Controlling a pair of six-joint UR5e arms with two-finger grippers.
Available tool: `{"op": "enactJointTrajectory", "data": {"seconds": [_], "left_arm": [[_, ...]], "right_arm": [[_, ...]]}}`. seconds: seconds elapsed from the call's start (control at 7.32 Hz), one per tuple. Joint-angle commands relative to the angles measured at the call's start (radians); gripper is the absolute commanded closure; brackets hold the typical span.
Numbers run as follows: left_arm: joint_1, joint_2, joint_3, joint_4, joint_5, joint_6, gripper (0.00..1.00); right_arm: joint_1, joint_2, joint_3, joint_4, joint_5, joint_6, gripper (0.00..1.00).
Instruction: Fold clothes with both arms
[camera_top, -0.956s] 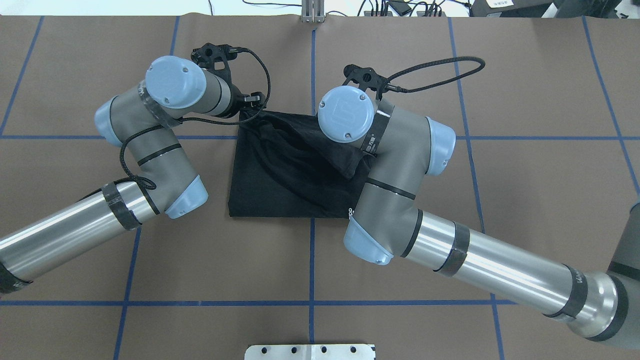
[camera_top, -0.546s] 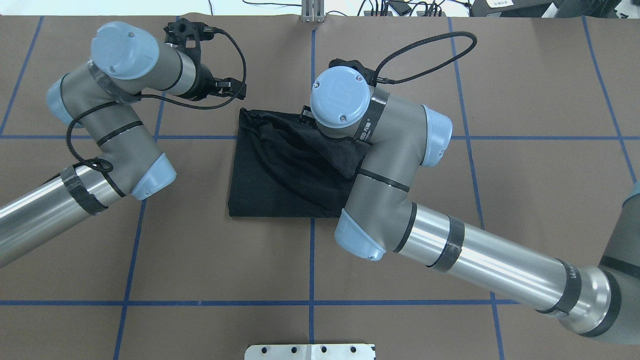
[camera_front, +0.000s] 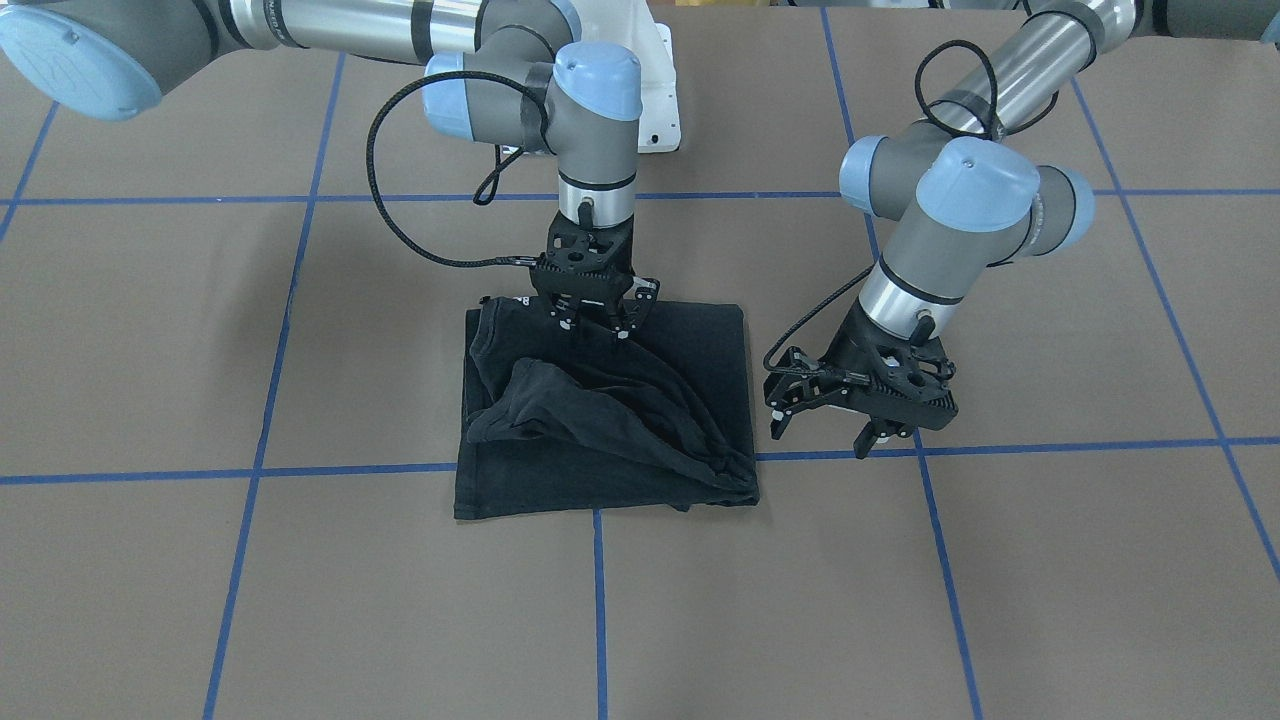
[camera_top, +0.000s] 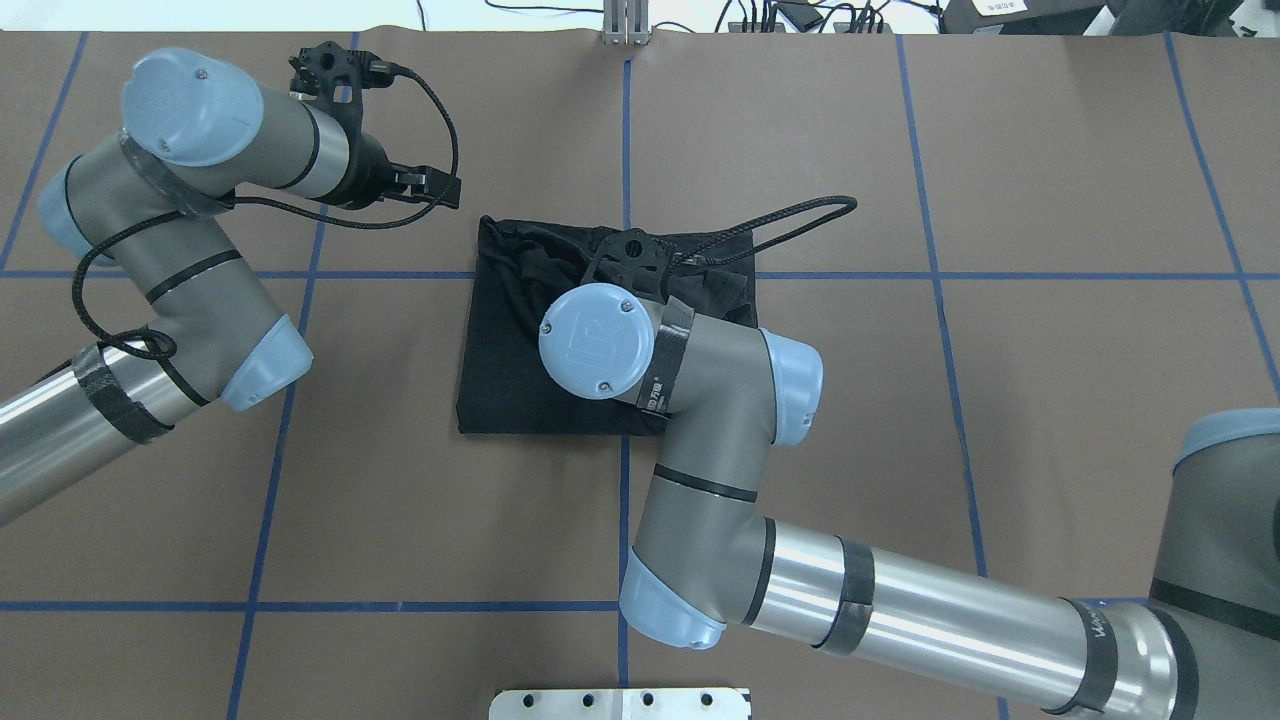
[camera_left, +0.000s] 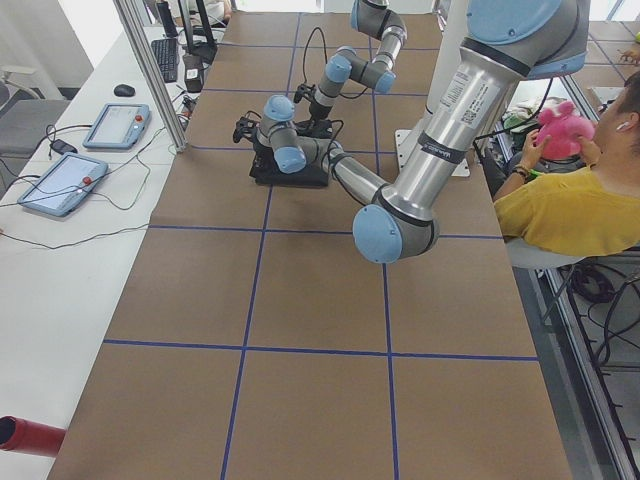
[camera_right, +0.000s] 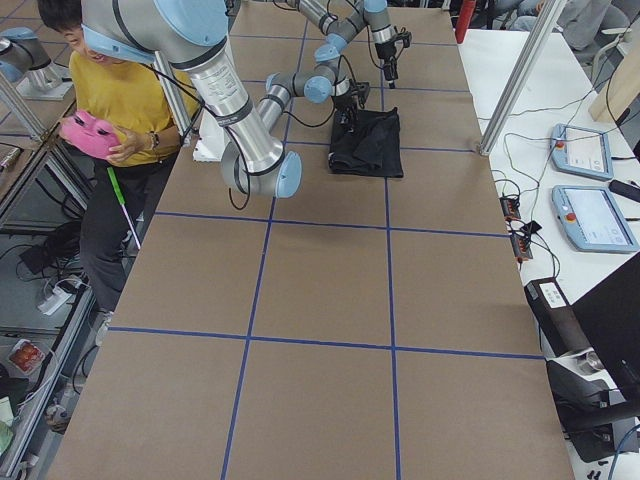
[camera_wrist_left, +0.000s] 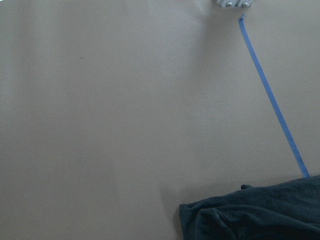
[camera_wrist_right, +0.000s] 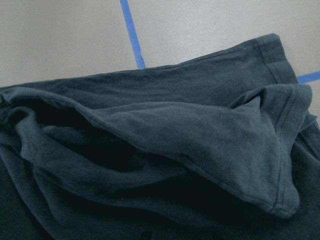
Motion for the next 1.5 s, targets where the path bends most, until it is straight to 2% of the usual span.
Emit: {"op": "enactJointTrajectory", "data": {"seconds": [0.0, 0.41, 0.68, 0.96, 1.09, 1.37], "left_arm": [[0.0, 0.003, -0.006, 0.001, 0.0, -0.001, 0.0], [0.0, 0.003, -0.007, 0.0, 0.0, -0.001, 0.0], [0.0, 0.004, -0.012, 0.001, 0.0, -0.001, 0.0], [0.0, 0.006, -0.021, 0.003, 0.0, -0.004, 0.0], [0.0, 0.006, -0.021, 0.003, 0.0, -0.004, 0.0], [0.0, 0.006, -0.021, 0.003, 0.0, -0.007, 0.0]], "right_arm": [[0.0, 0.077, -0.119, 0.006, -0.025, -0.001, 1.0], [0.064, 0.092, -0.182, 0.04, -0.04, -0.019, 1.0], [0.145, 0.16, -0.332, 0.09, -0.039, -0.088, 1.0], [0.216, 0.192, -0.548, 0.312, -0.036, -0.173, 1.0], [0.257, 0.232, -0.593, 0.323, -0.014, -0.227, 1.0], [0.311, 0.258, -0.592, 0.324, 0.105, -0.391, 1.0]]}}
